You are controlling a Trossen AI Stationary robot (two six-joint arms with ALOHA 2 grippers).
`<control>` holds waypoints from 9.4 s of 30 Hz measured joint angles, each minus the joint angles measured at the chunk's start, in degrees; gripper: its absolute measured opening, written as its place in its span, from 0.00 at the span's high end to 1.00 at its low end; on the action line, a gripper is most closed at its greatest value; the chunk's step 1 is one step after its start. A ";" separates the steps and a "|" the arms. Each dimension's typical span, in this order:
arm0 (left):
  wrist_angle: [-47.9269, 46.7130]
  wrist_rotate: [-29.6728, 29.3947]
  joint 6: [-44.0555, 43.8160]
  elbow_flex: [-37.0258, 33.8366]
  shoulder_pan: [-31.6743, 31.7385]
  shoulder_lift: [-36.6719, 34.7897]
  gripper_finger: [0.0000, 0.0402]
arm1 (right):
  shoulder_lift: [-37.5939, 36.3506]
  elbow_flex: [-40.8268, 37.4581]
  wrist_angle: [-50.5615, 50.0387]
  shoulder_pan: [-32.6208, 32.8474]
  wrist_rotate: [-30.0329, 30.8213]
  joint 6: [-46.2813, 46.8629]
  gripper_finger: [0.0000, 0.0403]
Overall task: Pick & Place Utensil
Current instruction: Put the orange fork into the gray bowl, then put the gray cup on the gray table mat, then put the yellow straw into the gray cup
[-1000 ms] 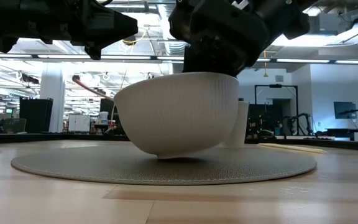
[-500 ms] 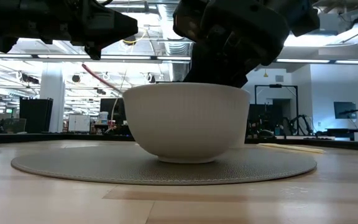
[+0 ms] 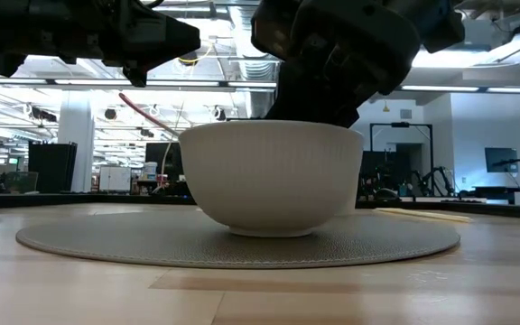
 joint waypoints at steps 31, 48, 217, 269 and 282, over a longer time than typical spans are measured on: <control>0.02 1.41 -1.18 -0.02 0.00 0.02 0.79 | -15.26 24.32 -64.02 6.44 29.32 9.80 0.86; 0.81 1.28 -1.69 -0.02 3.58 0.02 0.79 | -42.95 -16.28 -36.40 -5.78 29.27 11.98 0.86; 0.86 1.52 -5.11 -0.02 5.27 0.02 0.79 | -26.49 -35.50 -11.13 -44.89 17.68 23.81 0.86; 0.27 1.52 -5.10 -0.02 5.27 0.02 0.79 | -50.05 -35.58 1.84 -35.49 10.09 14.29 1.00; 0.11 1.52 -5.12 -0.02 5.27 0.02 0.79 | -47.17 -35.47 44.44 -12.05 9.25 -20.56 0.99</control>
